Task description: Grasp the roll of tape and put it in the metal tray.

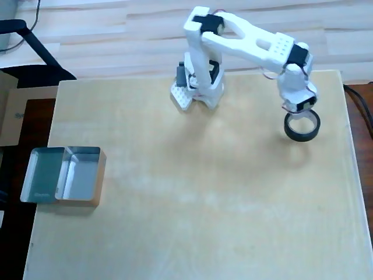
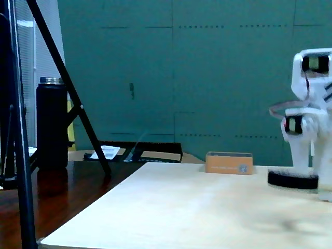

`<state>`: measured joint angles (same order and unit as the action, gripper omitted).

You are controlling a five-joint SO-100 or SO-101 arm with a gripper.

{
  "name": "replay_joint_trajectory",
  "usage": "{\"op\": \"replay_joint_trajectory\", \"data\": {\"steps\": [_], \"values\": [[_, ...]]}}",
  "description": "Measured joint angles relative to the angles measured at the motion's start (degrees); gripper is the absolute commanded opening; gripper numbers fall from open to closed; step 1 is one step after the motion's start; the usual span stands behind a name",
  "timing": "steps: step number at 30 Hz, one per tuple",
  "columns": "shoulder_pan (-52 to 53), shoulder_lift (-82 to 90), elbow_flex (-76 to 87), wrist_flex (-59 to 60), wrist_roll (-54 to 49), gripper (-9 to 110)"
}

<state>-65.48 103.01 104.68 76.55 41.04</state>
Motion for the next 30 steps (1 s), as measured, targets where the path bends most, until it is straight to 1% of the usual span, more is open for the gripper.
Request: {"op": "replay_joint_trajectory", "data": {"steps": [4,7,12,15,19,22,25,30], "values": [[5.8,12.2,-0.1,5.3,-5.5,0],[13.7,21.5,0.0,10.2,-9.8,0],[34.0,36.3,0.0,11.7,-20.7,0],[48.3,42.3,0.0,11.9,-28.8,0],[66.2,44.2,0.0,11.9,-39.1,0],[76.5,44.3,0.0,11.9,-41.8,0],[81.4,42.1,0.0,11.9,-42.4,0],[83.6,32.8,0.0,6.2,-39.6,0]]}}
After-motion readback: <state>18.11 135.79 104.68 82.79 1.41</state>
